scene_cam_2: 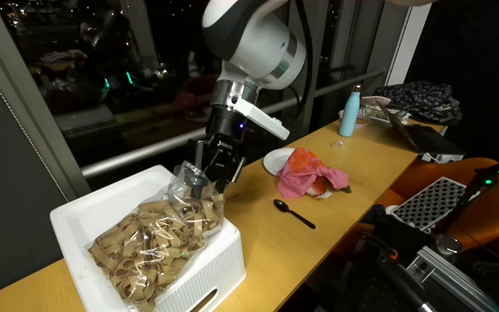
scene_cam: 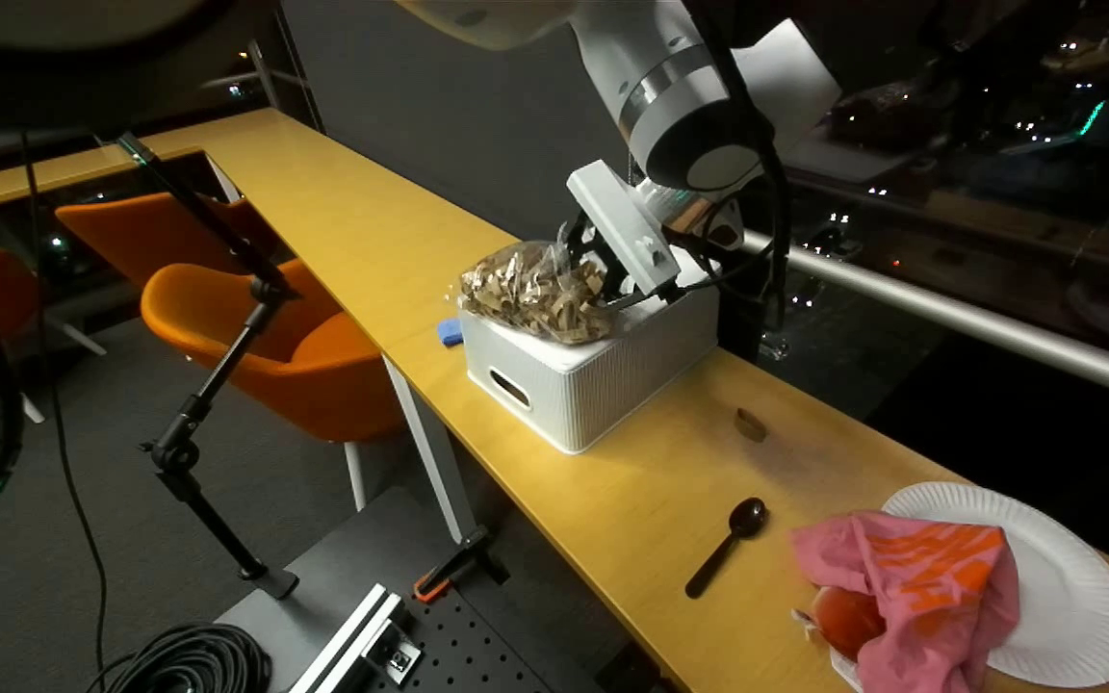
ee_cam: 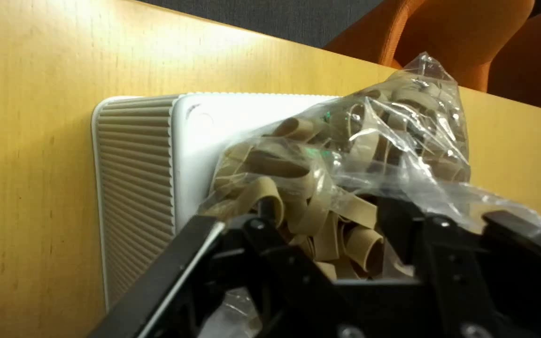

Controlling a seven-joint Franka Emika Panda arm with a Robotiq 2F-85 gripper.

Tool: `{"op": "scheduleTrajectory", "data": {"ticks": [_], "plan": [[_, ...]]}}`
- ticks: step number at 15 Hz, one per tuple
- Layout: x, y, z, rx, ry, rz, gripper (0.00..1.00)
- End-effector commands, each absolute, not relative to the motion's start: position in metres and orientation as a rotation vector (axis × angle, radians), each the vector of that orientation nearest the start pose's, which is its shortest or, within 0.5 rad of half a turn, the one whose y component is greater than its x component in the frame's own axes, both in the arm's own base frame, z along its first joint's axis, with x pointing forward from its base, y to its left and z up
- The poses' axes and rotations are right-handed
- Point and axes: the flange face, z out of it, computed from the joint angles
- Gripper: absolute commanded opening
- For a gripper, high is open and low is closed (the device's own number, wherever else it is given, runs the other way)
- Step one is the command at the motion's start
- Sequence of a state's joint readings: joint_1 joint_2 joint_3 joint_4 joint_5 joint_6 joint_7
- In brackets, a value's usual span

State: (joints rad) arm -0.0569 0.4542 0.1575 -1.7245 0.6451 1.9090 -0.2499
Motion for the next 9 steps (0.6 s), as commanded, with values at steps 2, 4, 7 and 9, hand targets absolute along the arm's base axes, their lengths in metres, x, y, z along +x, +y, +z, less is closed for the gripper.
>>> {"op": "scheduleTrajectory", "data": {"ticks": [2, 4, 7, 9], "plan": [[0.635, 0.095, 0.317, -2.493, -0.038, 0.295, 0.2], [0.639, 0.095, 0.313, -2.499, -0.051, 0.283, 0.05], [0.642, 0.101, 0.307, -2.513, -0.076, 0.276, 0.0], [0.645, 0.108, 0.306, -2.52, -0.103, 0.262, 0.01]]}}
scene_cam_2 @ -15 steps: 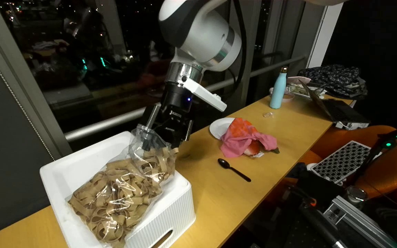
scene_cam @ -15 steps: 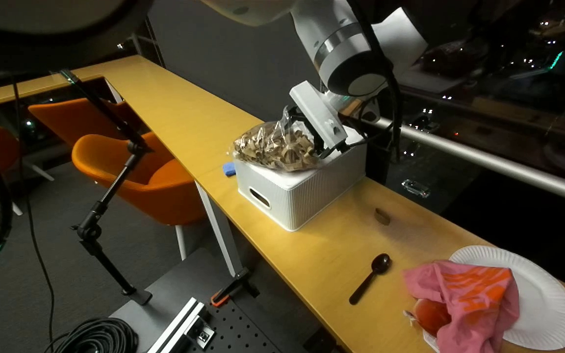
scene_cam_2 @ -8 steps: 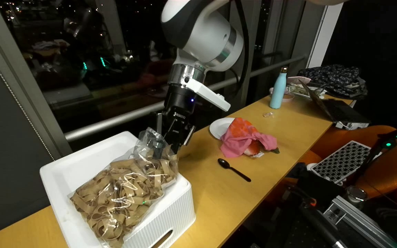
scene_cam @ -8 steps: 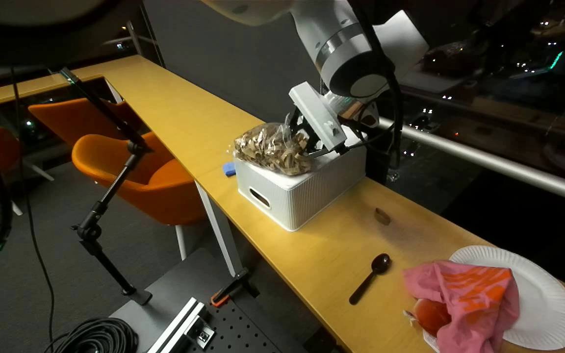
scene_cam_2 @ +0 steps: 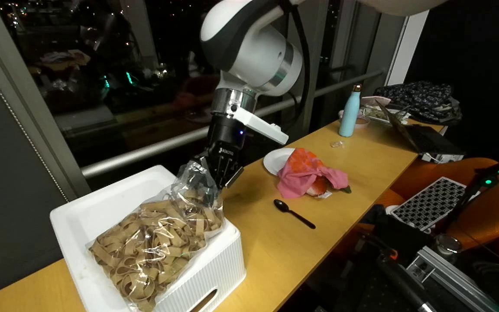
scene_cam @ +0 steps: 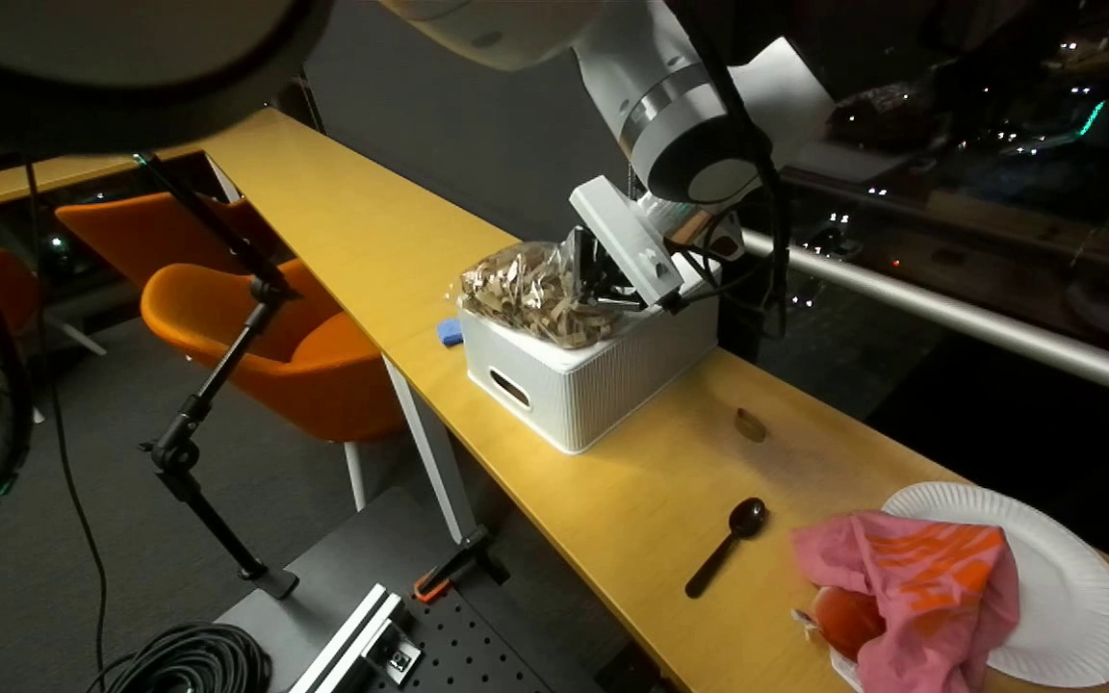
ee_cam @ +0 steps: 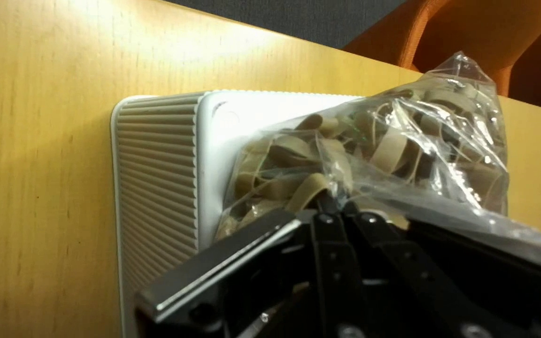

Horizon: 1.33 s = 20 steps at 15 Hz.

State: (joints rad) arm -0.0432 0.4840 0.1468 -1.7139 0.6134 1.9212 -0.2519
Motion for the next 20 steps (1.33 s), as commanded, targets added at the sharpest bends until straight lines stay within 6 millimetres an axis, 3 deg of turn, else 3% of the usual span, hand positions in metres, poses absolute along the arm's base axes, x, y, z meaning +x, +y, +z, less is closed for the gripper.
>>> {"op": "scheduleTrajectory", "data": {"ticks": [1, 2, 7, 12, 20], "plan": [[0.646, 0.112, 0.307, -2.526, -0.114, 0.255, 0.13], [0.647, 0.114, 0.307, -2.535, -0.124, 0.249, 0.29], [0.642, 0.109, 0.316, -2.614, -0.125, 0.299, 0.63], [0.637, 0.082, 0.341, -2.752, -0.11, 0.286, 0.99], [0.637, 0.044, 0.385, -2.879, -0.037, 0.218, 1.0]]}}
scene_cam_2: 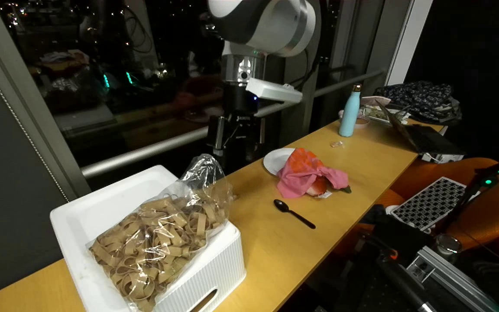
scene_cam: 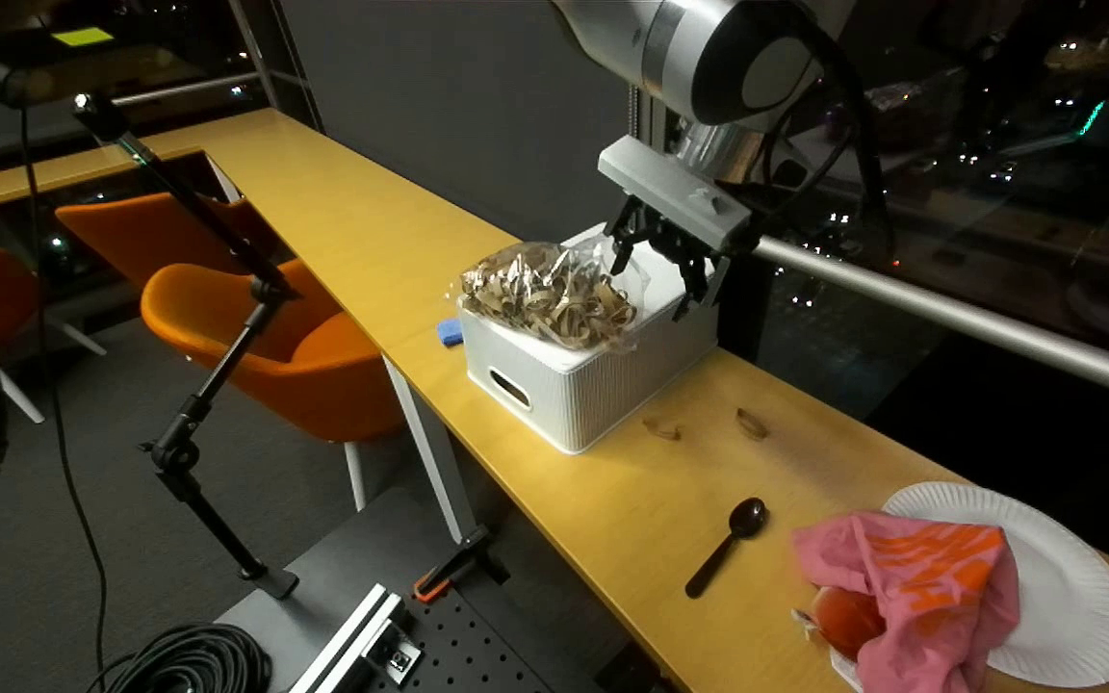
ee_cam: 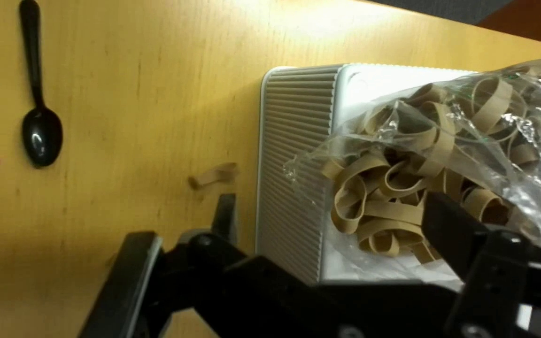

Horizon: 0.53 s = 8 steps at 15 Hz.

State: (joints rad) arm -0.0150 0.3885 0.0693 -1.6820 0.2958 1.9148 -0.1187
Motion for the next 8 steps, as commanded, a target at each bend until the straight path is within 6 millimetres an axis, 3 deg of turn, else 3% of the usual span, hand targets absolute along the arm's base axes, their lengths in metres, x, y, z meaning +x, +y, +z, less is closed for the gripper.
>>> {"op": "scheduleTrajectory", "data": {"ticks": [1, 2, 3, 8], "plan": [[0.638, 0.039, 0.386, -2.884, -0.031, 0.217, 1.0], [0.638, 0.037, 0.387, -2.889, -0.023, 0.219, 0.75], [0.638, 0.036, 0.385, -2.889, -0.015, 0.225, 0.74], [0.641, 0.044, 0.374, -2.864, -0.03, 0.202, 0.35]]}}
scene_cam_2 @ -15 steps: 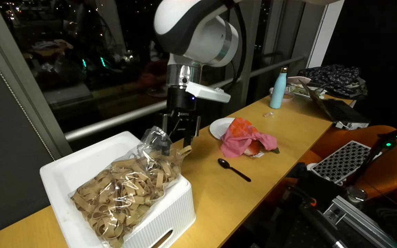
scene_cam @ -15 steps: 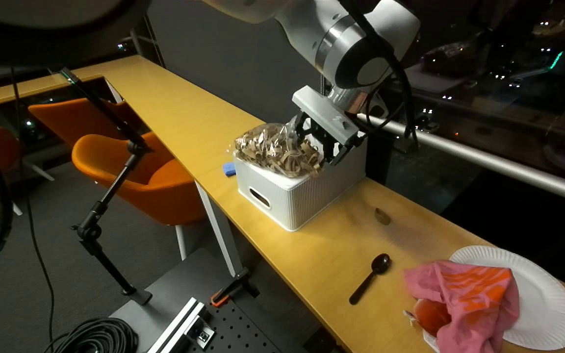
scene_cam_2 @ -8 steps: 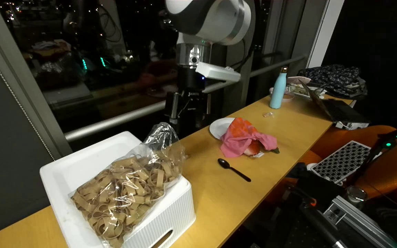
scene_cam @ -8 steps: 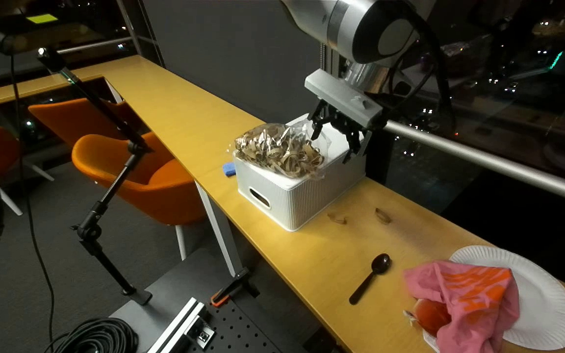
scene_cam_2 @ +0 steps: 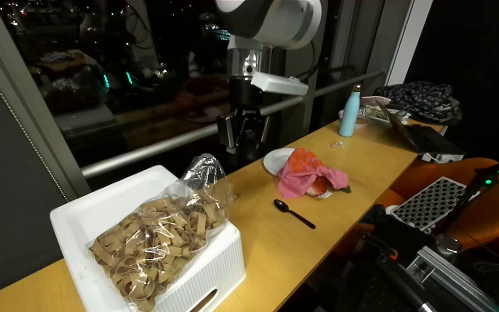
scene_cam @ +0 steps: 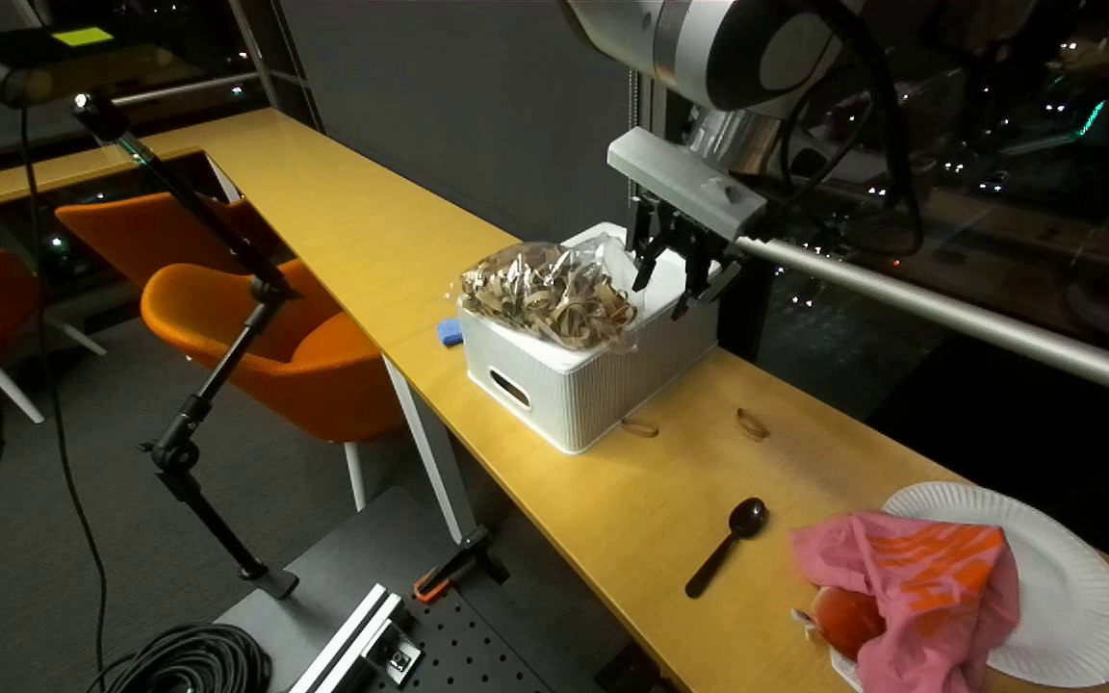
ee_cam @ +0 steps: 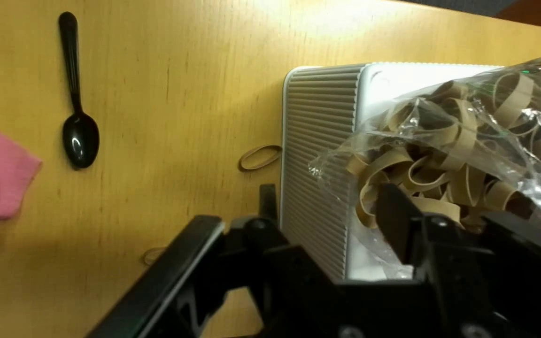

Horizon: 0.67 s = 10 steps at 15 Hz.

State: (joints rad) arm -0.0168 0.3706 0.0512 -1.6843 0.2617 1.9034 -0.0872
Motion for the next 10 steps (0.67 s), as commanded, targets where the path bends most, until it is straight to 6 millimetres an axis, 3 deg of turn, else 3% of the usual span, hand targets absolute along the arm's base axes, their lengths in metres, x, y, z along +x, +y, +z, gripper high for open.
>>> {"op": "scheduleTrajectory", "data": {"ticks": [1, 5, 10], "plan": [[0.642, 0.047, 0.371, -2.859, -0.038, 0.199, 0.27], [0.65, 0.063, 0.345, -2.83, -0.059, 0.173, 0.0], [0.658, 0.084, 0.325, -2.755, -0.057, 0.061, 0.0]]}}
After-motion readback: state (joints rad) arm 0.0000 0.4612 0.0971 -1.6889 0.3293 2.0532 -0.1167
